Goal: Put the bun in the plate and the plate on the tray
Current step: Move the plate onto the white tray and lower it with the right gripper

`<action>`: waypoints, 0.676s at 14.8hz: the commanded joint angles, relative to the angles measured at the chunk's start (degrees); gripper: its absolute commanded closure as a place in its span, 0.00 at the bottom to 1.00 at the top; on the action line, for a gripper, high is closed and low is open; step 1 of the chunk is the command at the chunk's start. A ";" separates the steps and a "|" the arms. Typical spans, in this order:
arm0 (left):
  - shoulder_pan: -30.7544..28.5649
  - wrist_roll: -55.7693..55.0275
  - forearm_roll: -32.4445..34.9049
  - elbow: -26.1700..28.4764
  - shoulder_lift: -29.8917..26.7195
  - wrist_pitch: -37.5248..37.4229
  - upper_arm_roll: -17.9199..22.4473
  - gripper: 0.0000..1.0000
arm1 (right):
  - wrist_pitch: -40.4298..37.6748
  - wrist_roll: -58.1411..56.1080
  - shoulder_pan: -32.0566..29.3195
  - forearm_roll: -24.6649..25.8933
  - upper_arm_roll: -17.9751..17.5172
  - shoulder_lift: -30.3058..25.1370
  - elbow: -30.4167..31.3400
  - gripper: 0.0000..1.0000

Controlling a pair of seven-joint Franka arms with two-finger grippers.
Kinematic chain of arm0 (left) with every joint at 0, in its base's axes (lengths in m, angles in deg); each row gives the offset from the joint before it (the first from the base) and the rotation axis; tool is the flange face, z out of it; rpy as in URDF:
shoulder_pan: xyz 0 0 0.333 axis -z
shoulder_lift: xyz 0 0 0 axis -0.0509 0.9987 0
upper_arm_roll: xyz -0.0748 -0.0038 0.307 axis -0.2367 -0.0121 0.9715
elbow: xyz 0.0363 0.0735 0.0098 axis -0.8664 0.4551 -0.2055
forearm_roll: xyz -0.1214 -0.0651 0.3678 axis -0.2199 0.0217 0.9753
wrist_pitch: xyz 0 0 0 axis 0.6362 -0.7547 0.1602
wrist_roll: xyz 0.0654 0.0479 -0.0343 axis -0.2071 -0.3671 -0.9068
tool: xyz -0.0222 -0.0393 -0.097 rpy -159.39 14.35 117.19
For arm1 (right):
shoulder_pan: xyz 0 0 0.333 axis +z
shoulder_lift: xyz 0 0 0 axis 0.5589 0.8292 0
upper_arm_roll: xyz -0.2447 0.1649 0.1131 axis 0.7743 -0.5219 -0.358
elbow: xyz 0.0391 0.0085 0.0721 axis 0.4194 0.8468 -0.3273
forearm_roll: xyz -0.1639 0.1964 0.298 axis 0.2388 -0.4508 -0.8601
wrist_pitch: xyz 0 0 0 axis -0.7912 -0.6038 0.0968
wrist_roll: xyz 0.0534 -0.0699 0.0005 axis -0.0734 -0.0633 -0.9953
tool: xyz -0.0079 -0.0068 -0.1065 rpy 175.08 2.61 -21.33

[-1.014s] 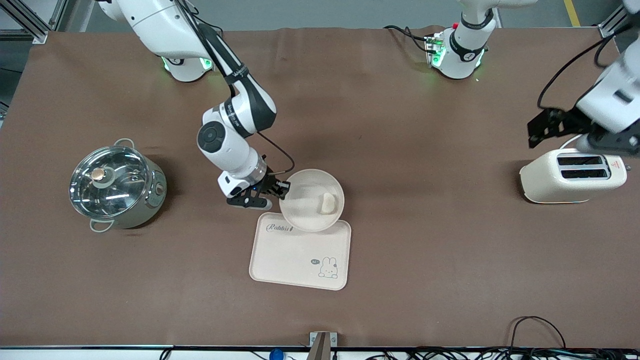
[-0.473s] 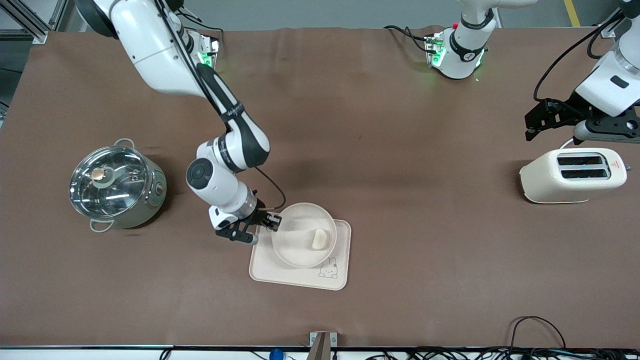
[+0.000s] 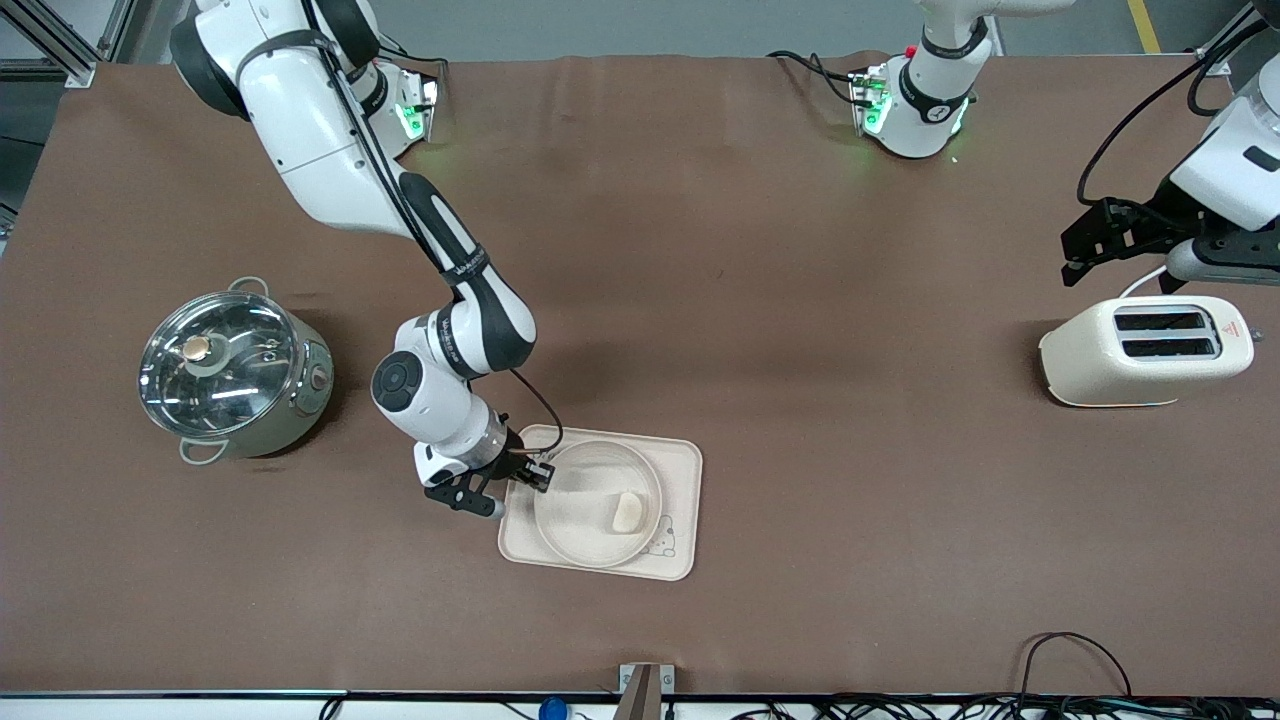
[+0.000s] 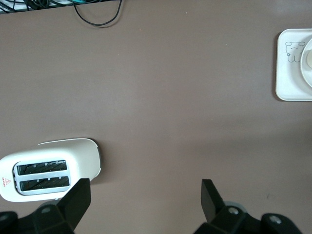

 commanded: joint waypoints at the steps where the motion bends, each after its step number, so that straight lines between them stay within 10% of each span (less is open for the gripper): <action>1: -0.65 1.38 -0.93 -1.51 0.58 -0.95 0.40 0.00 | 0.08 -0.45 -0.89 -1.06 -0.74 0.29 -1.21 0.92; 2: -0.83 1.29 -1.28 -1.42 0.58 -0.95 0.40 0.00 | -0.01 -0.45 -0.98 -1.15 -0.74 0.12 -1.21 0.83; 4: -0.74 0.68 -2.07 -1.42 0.58 -0.95 0.40 0.00 | -0.09 -0.37 -1.15 -1.15 -0.74 -0.32 -1.12 0.29; 6: -0.57 0.24 -2.07 -1.42 0.58 -1.04 0.31 0.00 | -1.14 -0.54 -1.15 -1.24 -0.74 -2.24 -0.16 0.05; 10: -0.74 0.33 -1.99 -1.42 0.49 -1.04 0.31 0.00 | -5.52 -1.76 -3.26 -0.54 -0.47 -7.87 2.48 0.00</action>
